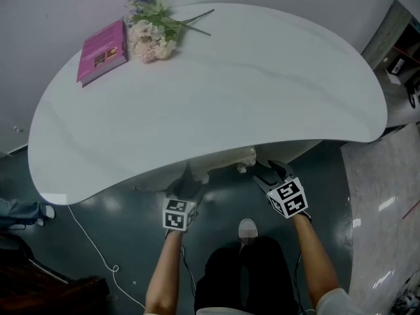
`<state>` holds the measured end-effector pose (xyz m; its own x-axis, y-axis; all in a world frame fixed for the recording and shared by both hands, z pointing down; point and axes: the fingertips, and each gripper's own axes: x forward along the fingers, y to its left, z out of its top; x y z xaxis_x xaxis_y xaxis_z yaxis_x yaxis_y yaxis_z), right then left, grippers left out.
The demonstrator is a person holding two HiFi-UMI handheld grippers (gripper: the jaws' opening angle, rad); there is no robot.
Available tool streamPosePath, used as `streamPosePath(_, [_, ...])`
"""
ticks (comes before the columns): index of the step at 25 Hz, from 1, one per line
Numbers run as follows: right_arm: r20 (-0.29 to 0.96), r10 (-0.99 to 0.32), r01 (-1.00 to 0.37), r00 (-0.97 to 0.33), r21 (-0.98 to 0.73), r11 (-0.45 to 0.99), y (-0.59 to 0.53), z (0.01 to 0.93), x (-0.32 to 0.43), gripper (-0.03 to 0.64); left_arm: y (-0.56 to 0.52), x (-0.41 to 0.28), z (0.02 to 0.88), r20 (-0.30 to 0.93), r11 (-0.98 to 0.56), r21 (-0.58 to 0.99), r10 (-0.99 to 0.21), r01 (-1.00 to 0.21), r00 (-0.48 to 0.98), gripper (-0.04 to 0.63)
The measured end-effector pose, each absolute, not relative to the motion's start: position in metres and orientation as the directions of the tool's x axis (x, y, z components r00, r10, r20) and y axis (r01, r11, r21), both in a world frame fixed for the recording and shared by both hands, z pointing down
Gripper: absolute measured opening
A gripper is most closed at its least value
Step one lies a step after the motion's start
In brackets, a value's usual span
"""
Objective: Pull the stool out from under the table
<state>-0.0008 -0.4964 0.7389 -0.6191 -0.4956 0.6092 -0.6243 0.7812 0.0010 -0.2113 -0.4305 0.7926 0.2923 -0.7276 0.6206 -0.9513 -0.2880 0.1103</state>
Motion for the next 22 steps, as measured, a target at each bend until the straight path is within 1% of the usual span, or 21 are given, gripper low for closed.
streamPosePath(4, [0.611, -0.490, -0.621, -0.622, -0.002, 0.784, -0.510, 0.789, 0.001, 0.267, -0.443, -0.210, 0.838, 0.600, -0.302, 0.109, -0.739, -0.947, 0.305, 0.311])
streamPosePath(9, [0.591, -0.503, -0.626, -0.631, -0.004, 0.780, -0.531, 0.832, -0.011, 0.279, -0.454, -0.219, 0.871, 0.573, -0.314, 0.099, -0.758, -0.944, 0.312, 0.331])
streamPosePath(15, [0.567, -0.531, -0.635, -0.630, 0.018, 0.772, -0.545, 0.861, -0.019, 0.298, -0.466, -0.221, 0.894, 0.520, -0.322, 0.112, -0.787, -0.940, 0.331, 0.339])
streamPosePath(19, [0.571, -0.542, -0.634, -0.617, 0.048, 0.772, -0.553, 0.881, -0.023, 0.302, -0.477, -0.218, 0.904, 0.502, -0.341, 0.091, -0.796, -0.936, 0.338, 0.339])
streamPosePath(22, [0.563, -0.565, -0.658, -0.604, 0.048, 0.752, -0.561, 0.891, -0.024, 0.304, -0.483, -0.218, 0.909, 0.495, -0.350, 0.072, -0.800, -0.934, 0.338, 0.339])
